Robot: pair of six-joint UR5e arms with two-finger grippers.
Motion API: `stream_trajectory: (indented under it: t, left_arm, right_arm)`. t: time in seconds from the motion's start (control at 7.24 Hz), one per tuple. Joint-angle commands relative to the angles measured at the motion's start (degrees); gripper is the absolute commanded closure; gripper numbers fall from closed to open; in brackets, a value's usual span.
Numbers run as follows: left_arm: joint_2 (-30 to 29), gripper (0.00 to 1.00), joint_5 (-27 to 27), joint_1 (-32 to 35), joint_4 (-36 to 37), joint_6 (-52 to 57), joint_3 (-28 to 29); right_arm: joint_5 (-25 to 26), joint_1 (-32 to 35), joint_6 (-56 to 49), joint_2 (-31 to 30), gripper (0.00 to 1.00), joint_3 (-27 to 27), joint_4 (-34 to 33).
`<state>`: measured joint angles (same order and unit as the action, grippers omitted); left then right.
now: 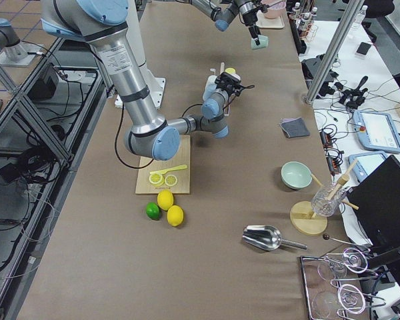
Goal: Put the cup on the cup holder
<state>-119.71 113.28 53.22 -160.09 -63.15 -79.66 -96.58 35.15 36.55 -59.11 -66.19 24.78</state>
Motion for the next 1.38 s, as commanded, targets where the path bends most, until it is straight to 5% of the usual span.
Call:
stream_trajectory:
  t: [0.0, 0.14, 0.41, 0.83, 1.24]
  left_arm:
    - [3.8, 0.56, -3.8, -1.1, -7.5, -6.7, -4.4]
    - [4.1, 0.56, -8.5, -1.2, -7.7, -8.7, -6.5]
    - [3.5, 0.56, -14.5, -3.5, -9.8, -12.8, -8.0]
    - [7.1, 0.56, -35.9, -18.6, -16.6, -10.2, -9.9]
    - [7.6, 0.56, -39.4, -22.7, -16.4, -7.5, -14.4]
  right_arm:
    - [-0.1, -0.1, 0.6, 0.0, 0.28, -0.1, 0.1]
    - [-0.1, 0.0, 1.0, 0.0, 0.01, -0.3, 0.1]
    - [-0.1, 0.1, 1.2, -0.2, 0.0, -0.7, 0.1]
    - [-0.3, 1.7, 1.2, -0.2, 0.0, -1.1, 0.3]
    - [-5.2, 9.4, 3.9, 0.2, 0.0, -6.5, -7.9]
